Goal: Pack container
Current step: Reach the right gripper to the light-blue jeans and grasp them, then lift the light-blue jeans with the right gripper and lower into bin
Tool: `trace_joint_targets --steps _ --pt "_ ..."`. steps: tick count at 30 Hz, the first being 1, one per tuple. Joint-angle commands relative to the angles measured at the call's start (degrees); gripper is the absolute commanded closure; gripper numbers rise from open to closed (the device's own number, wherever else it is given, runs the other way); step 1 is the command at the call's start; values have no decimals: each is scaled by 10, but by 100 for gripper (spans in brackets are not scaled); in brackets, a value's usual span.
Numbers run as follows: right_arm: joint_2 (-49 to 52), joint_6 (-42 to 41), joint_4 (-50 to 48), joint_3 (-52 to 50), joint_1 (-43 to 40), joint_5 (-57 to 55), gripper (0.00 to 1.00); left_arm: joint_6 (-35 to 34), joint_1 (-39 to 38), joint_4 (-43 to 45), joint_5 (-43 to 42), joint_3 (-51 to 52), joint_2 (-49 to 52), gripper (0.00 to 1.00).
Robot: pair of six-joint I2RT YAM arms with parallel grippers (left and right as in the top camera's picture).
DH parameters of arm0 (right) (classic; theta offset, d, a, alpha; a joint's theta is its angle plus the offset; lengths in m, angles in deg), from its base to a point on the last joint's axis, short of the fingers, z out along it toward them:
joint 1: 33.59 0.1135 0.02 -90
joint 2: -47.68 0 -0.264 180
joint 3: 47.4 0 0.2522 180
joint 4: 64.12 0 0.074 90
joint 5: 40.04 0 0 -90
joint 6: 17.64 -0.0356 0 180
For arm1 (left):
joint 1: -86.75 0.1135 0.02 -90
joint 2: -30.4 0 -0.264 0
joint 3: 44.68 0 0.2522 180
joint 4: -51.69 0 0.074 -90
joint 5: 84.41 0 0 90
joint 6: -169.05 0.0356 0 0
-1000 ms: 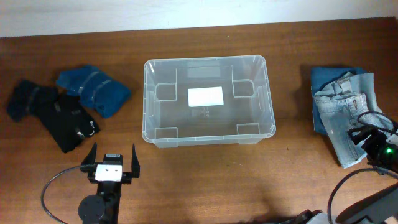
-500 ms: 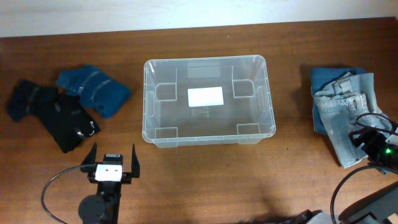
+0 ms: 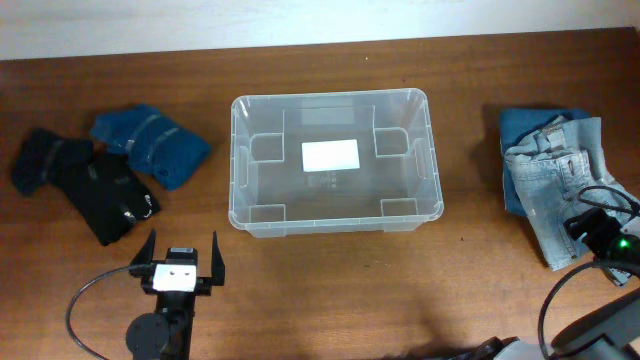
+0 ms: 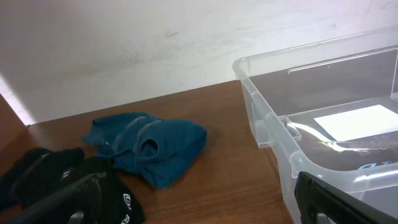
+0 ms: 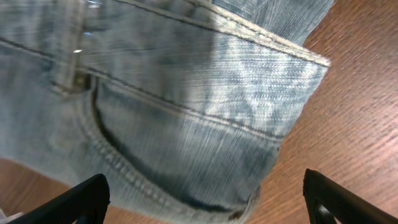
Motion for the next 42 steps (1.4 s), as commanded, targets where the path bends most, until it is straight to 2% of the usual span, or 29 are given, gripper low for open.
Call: trace_joint_targets --steps 1,7,13,16,17,19,25,29,37,42 --pt "25 -6 -9 -6 -1 -6 8 -5 4 -1 6 4 -4 1" --pt "71 1 -33 -6 -1 23 15 -5 4 -1 6 4 -4 1" --pt "111 35 -55 -7 13 69 36 -5 4 -1 6 4 -4 1" --pt "126 40 -65 -7 34 69 56 -5 4 0 6 4 -4 1" --pt "128 39 -68 -7 41 69 67 -5 4 -1 6 4 -4 1" --pt "128 39 -74 -7 59 69 94 -5 4 -1 6 4 -4 1" --pt "115 37 -78 -2 92 85 96 -5 4 -1 6 4 -4 1" --pt "83 12 -45 25 94 105 96 -5 4 -1 6 4 -4 1" --pt "-44 -25 86 158 114 111 96 -5 4 0 6 4 -4 1" --pt "-114 -64 128 251 165 107 96 -5 4 0 6 4 -4 1"
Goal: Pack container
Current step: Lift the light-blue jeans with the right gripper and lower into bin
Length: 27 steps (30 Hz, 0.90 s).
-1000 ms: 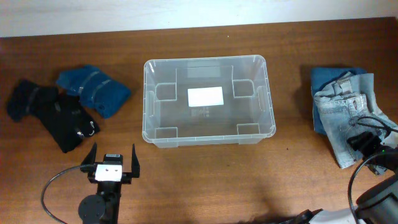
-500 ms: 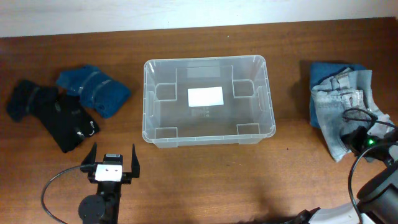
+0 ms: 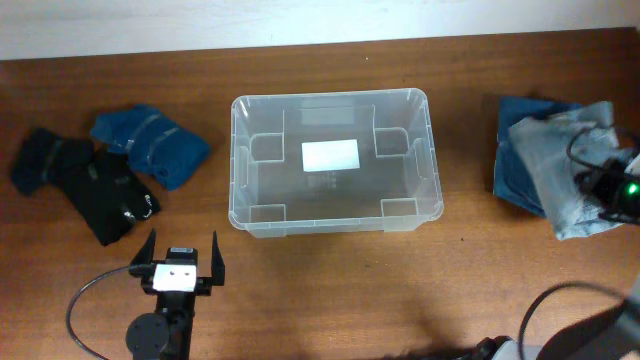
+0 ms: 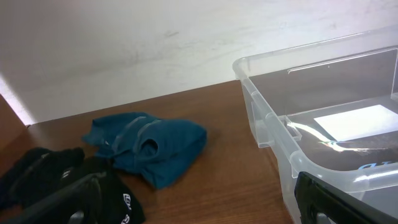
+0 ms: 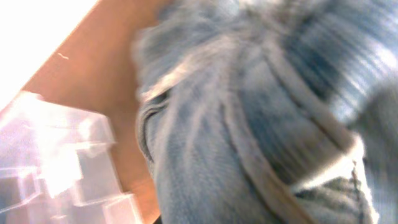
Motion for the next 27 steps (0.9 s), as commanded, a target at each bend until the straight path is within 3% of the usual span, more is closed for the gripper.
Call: trace_joint_targets --steps 1,13,27 --pt "-69 -42 4 77 49 30 96 -5 4 -1 6 4 -4 1" --pt "-135 -213 -51 143 301 -59 96 -5 4 -1 6 4 -4 1" --pt "-88 -503 -61 143 658 -450 96 -5 4 0 6 4 -4 1"
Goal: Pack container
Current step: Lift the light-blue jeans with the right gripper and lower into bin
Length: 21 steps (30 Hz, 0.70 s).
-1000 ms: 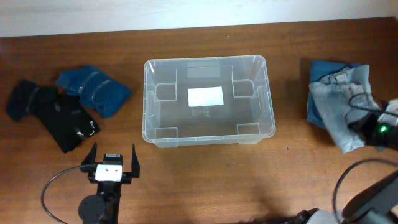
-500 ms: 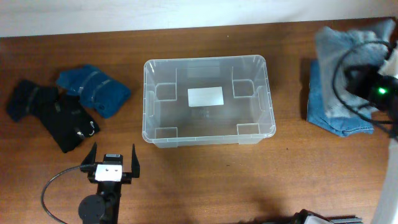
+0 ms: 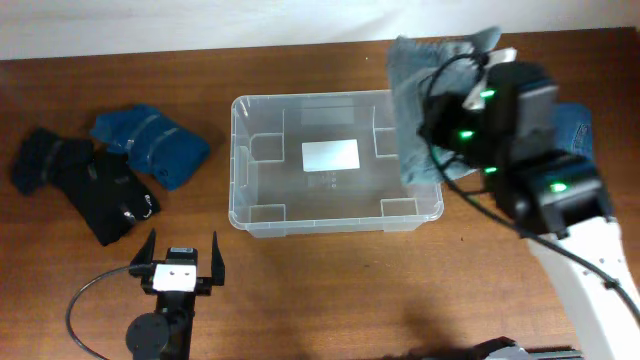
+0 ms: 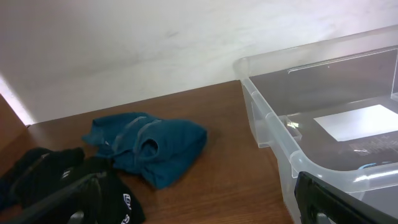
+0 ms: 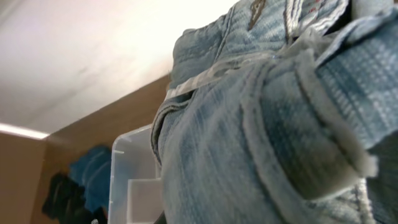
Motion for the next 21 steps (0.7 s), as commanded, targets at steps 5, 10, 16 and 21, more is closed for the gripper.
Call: trace_joint_targets --steps 5,10,16,21 --pt "78 -98 -5 23 98 -151 96 -5 4 -1 6 4 -4 1" --pt "129 -98 -5 23 112 -144 96 -5 4 0 6 4 -4 1" --pt "152 -82 -5 23 114 -98 96 -5 4 0 6 4 -4 1" --pt "151 -27 -24 24 116 -65 96 -5 4 0 6 4 -4 1"
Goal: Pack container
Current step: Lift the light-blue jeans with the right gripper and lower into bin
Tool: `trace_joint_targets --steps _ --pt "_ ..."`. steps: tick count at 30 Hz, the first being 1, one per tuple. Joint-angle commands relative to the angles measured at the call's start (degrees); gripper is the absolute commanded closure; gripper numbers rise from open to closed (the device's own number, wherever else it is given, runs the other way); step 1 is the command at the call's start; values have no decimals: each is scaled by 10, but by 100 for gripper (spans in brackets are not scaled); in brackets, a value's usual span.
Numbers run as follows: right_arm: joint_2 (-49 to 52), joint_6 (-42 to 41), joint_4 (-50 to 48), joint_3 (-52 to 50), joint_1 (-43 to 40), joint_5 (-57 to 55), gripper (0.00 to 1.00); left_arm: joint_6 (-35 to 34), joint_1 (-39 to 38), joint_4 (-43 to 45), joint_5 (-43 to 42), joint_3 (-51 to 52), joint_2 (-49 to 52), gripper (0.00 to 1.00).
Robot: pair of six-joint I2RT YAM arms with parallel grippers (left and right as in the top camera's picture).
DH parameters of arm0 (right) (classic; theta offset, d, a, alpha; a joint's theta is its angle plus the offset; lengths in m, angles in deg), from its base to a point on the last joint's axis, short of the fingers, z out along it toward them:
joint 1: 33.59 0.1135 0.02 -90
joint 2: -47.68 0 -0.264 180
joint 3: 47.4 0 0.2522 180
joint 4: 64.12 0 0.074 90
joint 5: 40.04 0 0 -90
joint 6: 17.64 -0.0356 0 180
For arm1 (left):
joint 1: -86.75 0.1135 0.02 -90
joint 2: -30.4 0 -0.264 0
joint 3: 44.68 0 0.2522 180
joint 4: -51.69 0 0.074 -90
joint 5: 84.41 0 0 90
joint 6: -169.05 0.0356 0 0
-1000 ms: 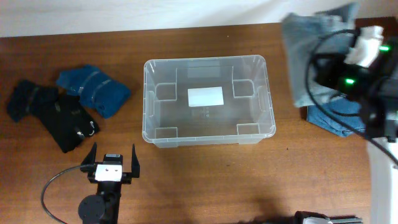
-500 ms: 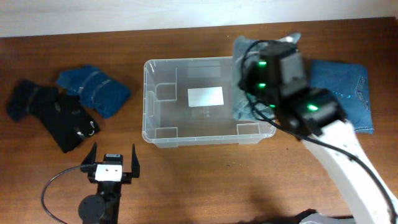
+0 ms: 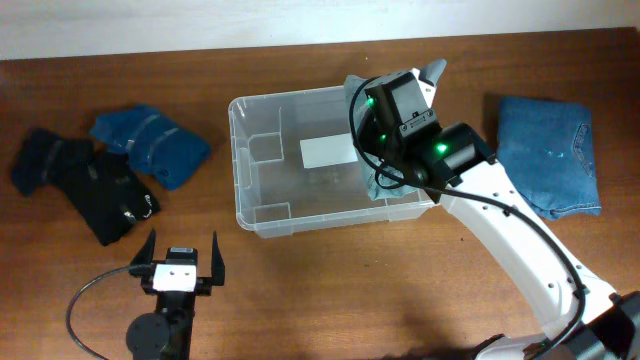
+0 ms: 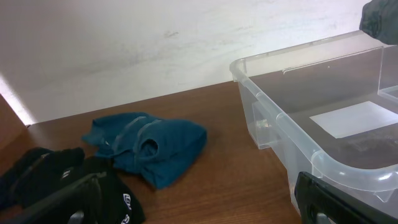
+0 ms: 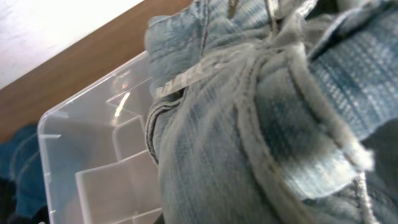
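Observation:
The clear plastic container (image 3: 240, 170) sits mid-table, its rim (image 4: 273, 118) also in the left wrist view. My right gripper (image 3: 392, 120) hovers over its right half, shut on light-blue jeans (image 3: 376, 186) that hang down inside the bin. In the right wrist view the jeans (image 5: 249, 137) fill the frame and hide the fingers, with the container (image 5: 93, 168) below. My left gripper (image 3: 182, 262) rests open near the front edge with nothing between its fingers.
Folded darker blue jeans (image 3: 545, 150) lie on the table at the right. A teal garment (image 3: 150, 145) and a black garment (image 3: 85, 180) lie at the left, also seen by the left wrist as teal garment (image 4: 149, 146) and black garment (image 4: 43, 174).
My right gripper has moved with the light-blue jeans from over the container's back right corner to lower over its right half. The container has shifted slightly left. The left arm is unchanged.
My right gripper was low on the light-blue jeans atop the darker pair at the right. Then the jeans were bunched and lifted off that pair, then held high over the container's right rim, and now they hang inside it.

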Motion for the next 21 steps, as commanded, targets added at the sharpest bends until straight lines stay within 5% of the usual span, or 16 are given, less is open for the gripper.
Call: trace_joint_targets --steps 1,8,21 --pt "-6 67 -28 24 8 28 96 -5 4 -1 6 4 -4 1" --pt "-10 160 -44 39 9 48 96 -5 4 0 6 4 -4 1" --pt "20 153 5 35 30 51 96 -5 4 0 6 4 -4 1"
